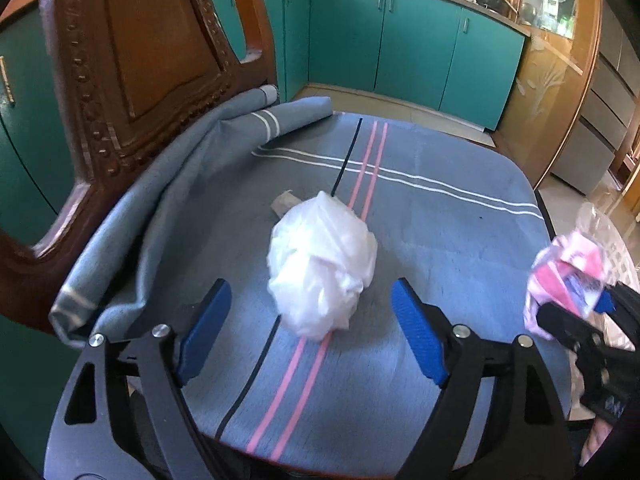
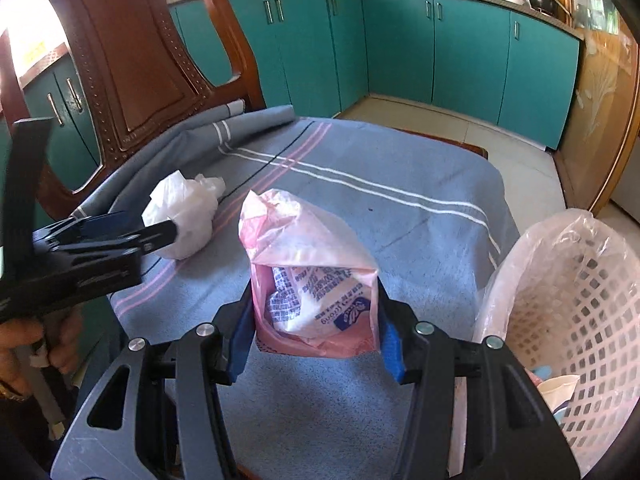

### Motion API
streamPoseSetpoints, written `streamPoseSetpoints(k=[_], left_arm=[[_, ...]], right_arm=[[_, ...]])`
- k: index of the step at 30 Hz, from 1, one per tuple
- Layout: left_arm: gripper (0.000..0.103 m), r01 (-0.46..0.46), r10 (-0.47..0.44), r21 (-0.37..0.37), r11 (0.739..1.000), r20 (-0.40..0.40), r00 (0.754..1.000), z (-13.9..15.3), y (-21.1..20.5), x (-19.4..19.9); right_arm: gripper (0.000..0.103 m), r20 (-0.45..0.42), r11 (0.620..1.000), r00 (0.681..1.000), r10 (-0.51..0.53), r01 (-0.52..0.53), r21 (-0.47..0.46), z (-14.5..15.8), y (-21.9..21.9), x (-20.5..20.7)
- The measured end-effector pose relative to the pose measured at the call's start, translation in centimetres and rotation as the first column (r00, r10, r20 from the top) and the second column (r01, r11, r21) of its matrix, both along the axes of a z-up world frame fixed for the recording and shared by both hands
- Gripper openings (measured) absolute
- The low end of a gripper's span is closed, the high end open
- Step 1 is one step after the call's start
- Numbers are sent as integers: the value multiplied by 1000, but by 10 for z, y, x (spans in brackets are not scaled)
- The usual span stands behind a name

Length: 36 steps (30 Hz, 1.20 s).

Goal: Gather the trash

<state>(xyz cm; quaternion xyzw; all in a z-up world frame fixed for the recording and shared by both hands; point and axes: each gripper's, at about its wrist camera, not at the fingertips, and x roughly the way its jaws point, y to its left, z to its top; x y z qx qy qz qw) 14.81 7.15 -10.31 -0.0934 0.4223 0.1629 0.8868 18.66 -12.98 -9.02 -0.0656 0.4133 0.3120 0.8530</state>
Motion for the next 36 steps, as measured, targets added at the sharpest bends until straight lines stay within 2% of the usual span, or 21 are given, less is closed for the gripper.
streamPoseSetpoints(k=[3, 6, 10, 15, 19, 26, 32, 36], left_arm=[[82, 4, -5, -2, 1000, -13, 1000, -7, -2, 13], [64, 23, -22, 12, 1000, -56, 998, -18, -5, 25], [48, 31, -29, 21, 999, -73, 997, -28, -7, 27], [39, 62, -59, 38, 997, -70, 996, -33, -10, 20], [24, 56, -54, 37, 998, -47, 997, -27, -9, 15], [22, 93, -92, 46, 995, -18, 996, -13, -19, -4], [23, 164, -162, 57, 985, -45, 986, -14, -34, -15], [29, 168, -165, 48, 985, -65, 984, -20, -33, -14]], right_arm=[[53, 8, 1000, 1000, -13, 13, -9, 1, -1, 0], [53, 2, 999, 1000, -31, 32, -15, -3, -2, 4], [53, -3, 999, 999, -47, 47, -26, -6, -3, 7], [53, 3, 998, 999, -43, 43, -40, -8, 2, 7], [53, 8, 998, 999, -35, 36, -50, -9, 9, 8], [53, 14, 997, 999, -45, 46, -55, -11, 8, 8], [53, 40, 993, 996, -82, 85, -77, -8, 8, 8], [53, 44, 993, 995, -87, 91, -80, -7, 7, 7]])
